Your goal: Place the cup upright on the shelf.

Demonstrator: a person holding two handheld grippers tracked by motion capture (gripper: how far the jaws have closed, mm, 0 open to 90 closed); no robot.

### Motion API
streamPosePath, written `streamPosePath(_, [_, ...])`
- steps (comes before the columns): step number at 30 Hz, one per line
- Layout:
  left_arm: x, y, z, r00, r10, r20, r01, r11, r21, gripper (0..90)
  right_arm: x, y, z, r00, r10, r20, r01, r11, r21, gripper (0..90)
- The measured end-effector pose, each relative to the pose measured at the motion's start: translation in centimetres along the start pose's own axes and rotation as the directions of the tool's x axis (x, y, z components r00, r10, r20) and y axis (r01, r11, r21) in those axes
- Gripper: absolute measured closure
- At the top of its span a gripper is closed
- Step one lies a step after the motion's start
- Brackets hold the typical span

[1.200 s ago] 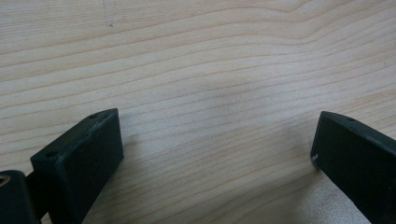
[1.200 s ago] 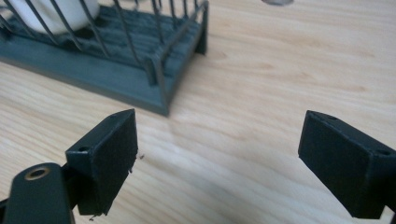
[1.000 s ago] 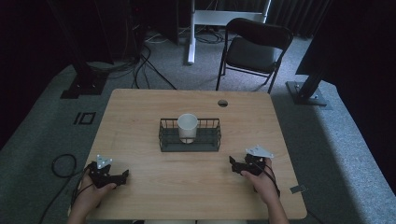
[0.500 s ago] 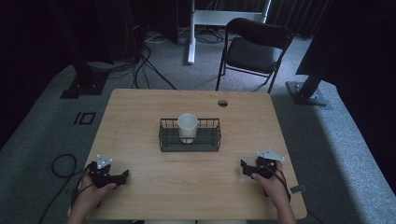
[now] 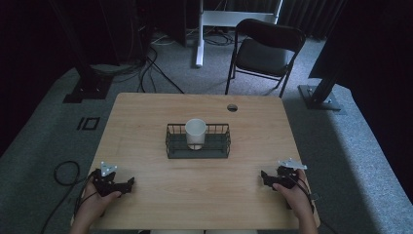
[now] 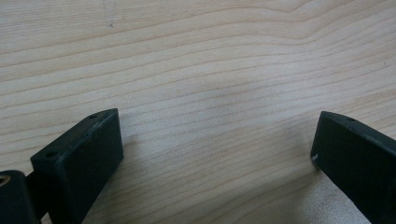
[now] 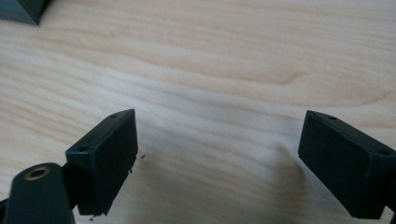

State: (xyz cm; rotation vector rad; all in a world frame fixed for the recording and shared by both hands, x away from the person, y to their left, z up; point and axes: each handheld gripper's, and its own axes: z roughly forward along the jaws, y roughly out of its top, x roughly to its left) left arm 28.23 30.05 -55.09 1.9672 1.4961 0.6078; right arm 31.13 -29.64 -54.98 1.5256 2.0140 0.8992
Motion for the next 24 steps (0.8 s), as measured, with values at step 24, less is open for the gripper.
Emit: streamPosePath(24, [0.00,0.00,0.00,1.0000,0.000,0.000,0.000,1.0000,0.000,2.6,-0.31,-0.47,0.01,0.9965,-0.071,-0.045,0.071,0.997,0.009,11.5])
